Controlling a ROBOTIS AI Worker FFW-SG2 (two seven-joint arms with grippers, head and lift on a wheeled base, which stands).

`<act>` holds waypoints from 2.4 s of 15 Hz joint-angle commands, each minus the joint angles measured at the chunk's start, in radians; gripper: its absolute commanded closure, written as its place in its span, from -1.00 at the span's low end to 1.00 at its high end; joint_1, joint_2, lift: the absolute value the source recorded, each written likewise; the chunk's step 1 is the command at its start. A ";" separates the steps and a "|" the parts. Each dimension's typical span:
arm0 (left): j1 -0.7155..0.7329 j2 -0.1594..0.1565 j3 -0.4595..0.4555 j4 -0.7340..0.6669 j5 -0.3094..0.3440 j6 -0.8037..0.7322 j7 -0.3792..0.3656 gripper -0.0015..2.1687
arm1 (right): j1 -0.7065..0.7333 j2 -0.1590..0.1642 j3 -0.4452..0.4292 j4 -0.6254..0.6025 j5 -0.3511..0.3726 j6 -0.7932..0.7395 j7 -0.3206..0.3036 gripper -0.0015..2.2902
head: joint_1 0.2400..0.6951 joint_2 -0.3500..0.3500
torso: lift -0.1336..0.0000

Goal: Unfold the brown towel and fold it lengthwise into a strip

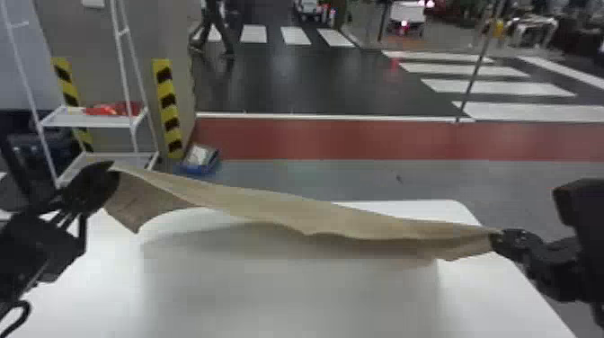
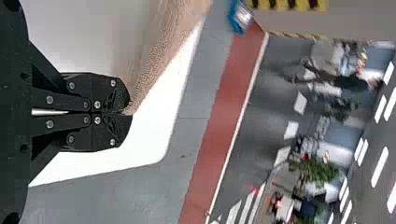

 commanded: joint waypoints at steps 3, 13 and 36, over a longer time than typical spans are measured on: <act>0.174 0.013 0.157 0.237 -0.030 -0.576 -0.144 0.57 | 0.332 0.015 -0.086 -0.009 -0.028 -0.352 0.086 0.97 | 1.00 -0.38 | -0.80; 0.250 0.099 0.344 0.319 -0.067 -0.932 -0.440 0.56 | 0.311 0.029 -0.320 0.042 -0.082 -0.493 0.314 0.97 | 1.00 -0.64 | -0.80; 0.178 0.135 0.306 0.253 -0.182 -0.619 -0.512 -0.18 | 0.197 -0.002 -0.317 0.086 0.001 -0.379 0.491 0.97 | 1.00 -0.49 | -0.80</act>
